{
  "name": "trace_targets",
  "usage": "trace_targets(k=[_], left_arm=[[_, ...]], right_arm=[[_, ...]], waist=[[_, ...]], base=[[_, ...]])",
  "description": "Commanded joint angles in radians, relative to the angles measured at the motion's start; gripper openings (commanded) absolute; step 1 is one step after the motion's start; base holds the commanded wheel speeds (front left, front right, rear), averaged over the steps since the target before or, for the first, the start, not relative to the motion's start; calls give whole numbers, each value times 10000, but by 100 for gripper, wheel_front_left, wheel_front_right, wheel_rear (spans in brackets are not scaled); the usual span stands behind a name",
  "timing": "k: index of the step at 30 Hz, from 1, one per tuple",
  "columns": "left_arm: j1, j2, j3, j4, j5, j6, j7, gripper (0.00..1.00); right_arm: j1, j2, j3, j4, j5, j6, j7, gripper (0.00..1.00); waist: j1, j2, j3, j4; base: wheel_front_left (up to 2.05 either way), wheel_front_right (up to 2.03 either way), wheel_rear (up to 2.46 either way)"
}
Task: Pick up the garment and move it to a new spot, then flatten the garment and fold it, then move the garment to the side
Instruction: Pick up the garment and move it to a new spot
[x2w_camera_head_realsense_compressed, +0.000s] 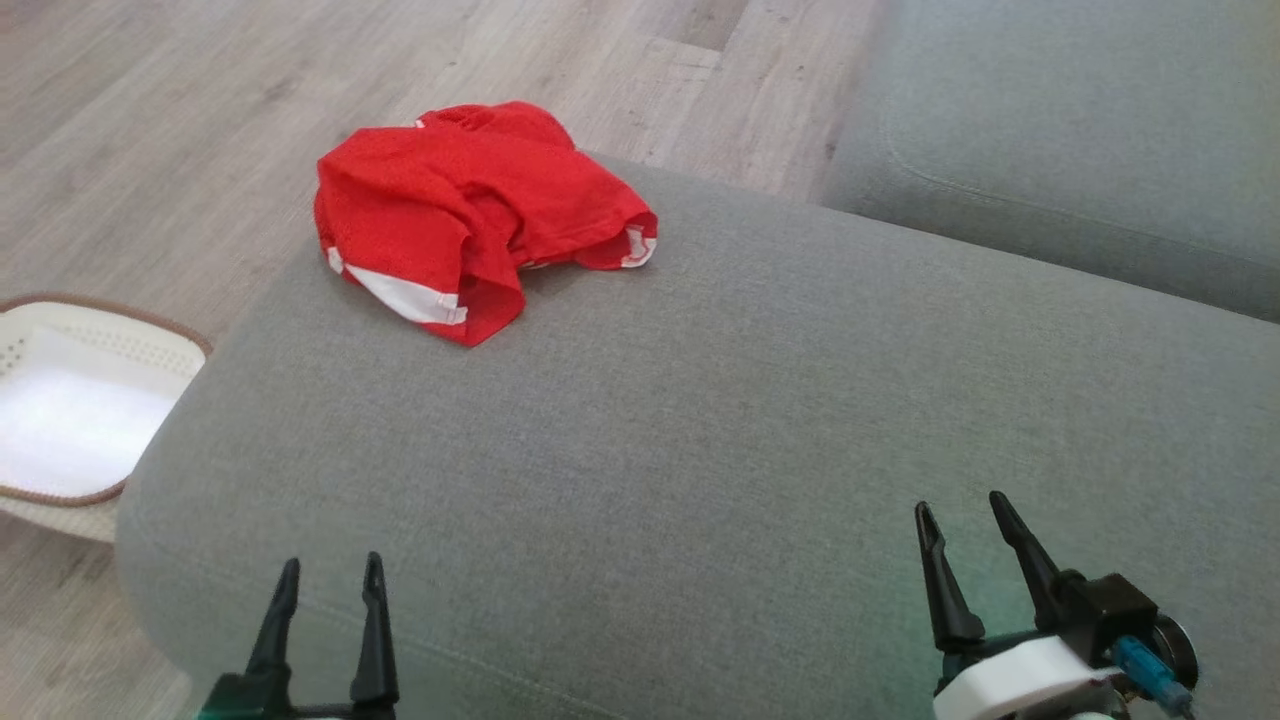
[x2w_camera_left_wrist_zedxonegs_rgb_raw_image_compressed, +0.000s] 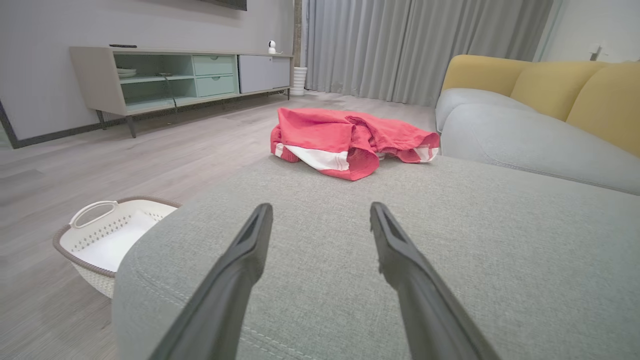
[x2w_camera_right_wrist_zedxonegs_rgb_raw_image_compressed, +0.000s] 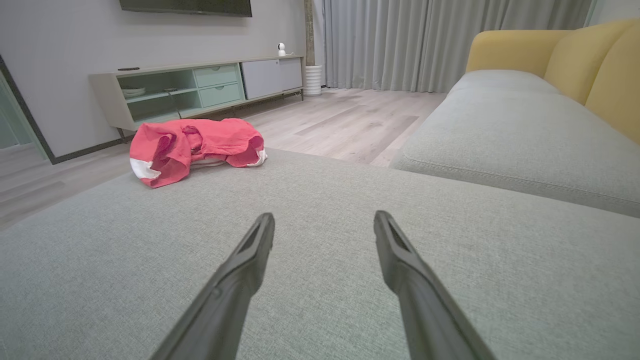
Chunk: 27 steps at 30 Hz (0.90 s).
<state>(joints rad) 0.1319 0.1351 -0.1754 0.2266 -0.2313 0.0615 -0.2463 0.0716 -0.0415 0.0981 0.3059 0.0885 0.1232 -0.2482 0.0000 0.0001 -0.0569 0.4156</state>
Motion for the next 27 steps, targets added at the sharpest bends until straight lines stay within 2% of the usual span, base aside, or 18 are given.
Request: trace_targets(k=[1,6,9,13,17,18,22,27], left_arm=[[-287,103,376,-388,-60,51,-2,100],[-296,151,494,-611,-186,78,-30,100],[-581,425,933,-1111,-329,135,-63,100],[-1283,1235,1553,-2173,-357,182,382,100],[-2523,2539,2208,-3044,-205,40,1239,100],[-2523,2539,2208,-3044,-205,40,1239,100],[-4107,3743,2428,-3025,-42,-353,2196,100],[-6140,4387,2152,-1991,-108,-887,2890,100]], right_arm=[[-478,-87,252,-273,70,75,-136,100],[-486,-87,289,-260,0,75,-136,100],[-454,-87,168,-280,8,75,-136,100],[-533,-87,96,-379,-169,75,-136,100],[-814,-87,-53,-569,-477,75,-136,100],[-814,-87,-53,-569,-477,75,-136,100],[-1206,-87,-110,-692,-922,75,-103,100],[-1733,-87,-150,-1002,-1449,75,188,100]], waist=[[0,-1,40,54],[0,-1,136,-78],[0,-1,231,-187],[0,-1,448,-493],[0,-1,1016,-924],[0,-1,1016,-924],[0,-1,1815,-1363],[0,-1,3022,-1841]], base=[[0,0,0],[0,0,0],[0,0,0],[0,0,0],[0,0,0],[0,0,0],[0,0,0],[0,0,0]])
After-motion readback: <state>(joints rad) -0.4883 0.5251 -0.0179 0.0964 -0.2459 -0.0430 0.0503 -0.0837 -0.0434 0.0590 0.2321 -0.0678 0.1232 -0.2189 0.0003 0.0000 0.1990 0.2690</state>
